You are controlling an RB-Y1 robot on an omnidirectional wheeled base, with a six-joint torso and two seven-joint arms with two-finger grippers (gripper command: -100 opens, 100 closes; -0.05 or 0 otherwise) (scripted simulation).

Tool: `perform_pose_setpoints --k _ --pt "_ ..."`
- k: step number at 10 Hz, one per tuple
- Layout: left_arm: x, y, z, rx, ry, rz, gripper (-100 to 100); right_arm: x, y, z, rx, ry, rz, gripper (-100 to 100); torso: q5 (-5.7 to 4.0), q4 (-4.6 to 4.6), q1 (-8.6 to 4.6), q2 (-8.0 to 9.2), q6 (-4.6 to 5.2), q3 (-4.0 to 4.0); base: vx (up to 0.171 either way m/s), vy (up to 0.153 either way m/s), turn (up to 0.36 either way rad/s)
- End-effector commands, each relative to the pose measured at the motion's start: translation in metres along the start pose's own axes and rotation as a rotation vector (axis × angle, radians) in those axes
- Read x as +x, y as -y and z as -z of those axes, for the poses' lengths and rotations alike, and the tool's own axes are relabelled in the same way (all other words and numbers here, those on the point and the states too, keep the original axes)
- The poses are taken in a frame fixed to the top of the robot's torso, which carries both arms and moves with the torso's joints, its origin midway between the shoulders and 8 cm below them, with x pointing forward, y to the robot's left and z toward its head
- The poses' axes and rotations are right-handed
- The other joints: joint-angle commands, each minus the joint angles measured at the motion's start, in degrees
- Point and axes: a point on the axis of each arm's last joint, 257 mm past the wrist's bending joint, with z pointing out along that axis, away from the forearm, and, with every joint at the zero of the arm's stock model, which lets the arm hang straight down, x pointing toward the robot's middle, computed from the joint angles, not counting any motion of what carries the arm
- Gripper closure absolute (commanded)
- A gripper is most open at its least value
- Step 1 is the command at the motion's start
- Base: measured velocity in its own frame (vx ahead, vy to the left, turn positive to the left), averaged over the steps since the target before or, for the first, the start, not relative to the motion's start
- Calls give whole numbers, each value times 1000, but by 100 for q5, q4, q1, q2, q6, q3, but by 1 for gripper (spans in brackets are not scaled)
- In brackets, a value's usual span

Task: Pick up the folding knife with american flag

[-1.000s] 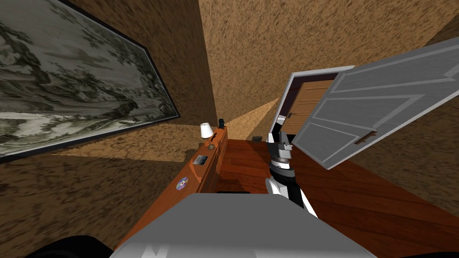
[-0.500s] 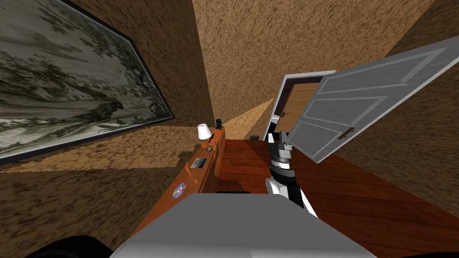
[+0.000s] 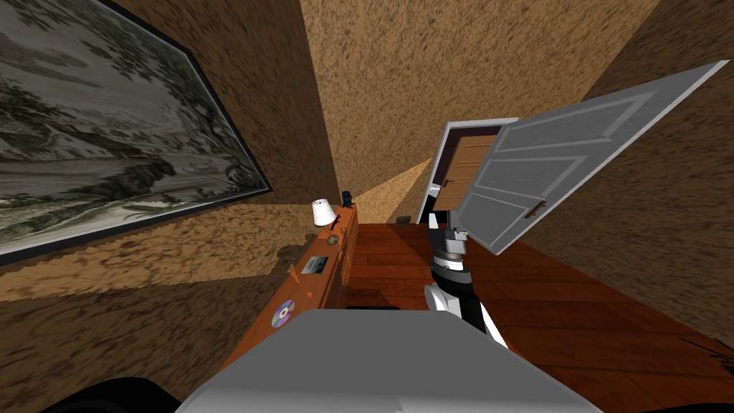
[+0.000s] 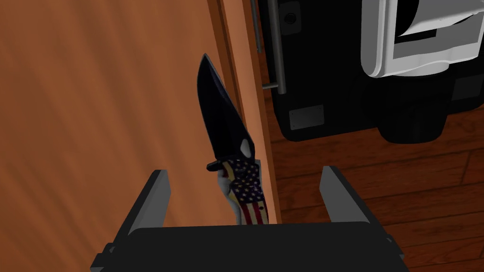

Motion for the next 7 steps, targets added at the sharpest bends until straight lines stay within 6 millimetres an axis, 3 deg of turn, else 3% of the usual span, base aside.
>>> perform_pose_setpoints --k 1,2,3,7 --pt "0 0 0 0 0 0 -100 0 0 0 0 0 0 0 0 0 0 0 0 0 10 22 -21" --pt "-2 0 0 -2 5 5 0 0 0 0 0 0 0 0 -1 1 -8 2 -2 1 0 0 0" --pt "0 -4 -8 -2 3 0 -100 0 0 0 0 0 0 0 -3 1 -14 5 -1 3 1 19 32" --pt "3 -12 -23 -4 2 -10 -100 0 0 0 0 0 0 0 -1 1 -9 4 -1 3 5 25 24"
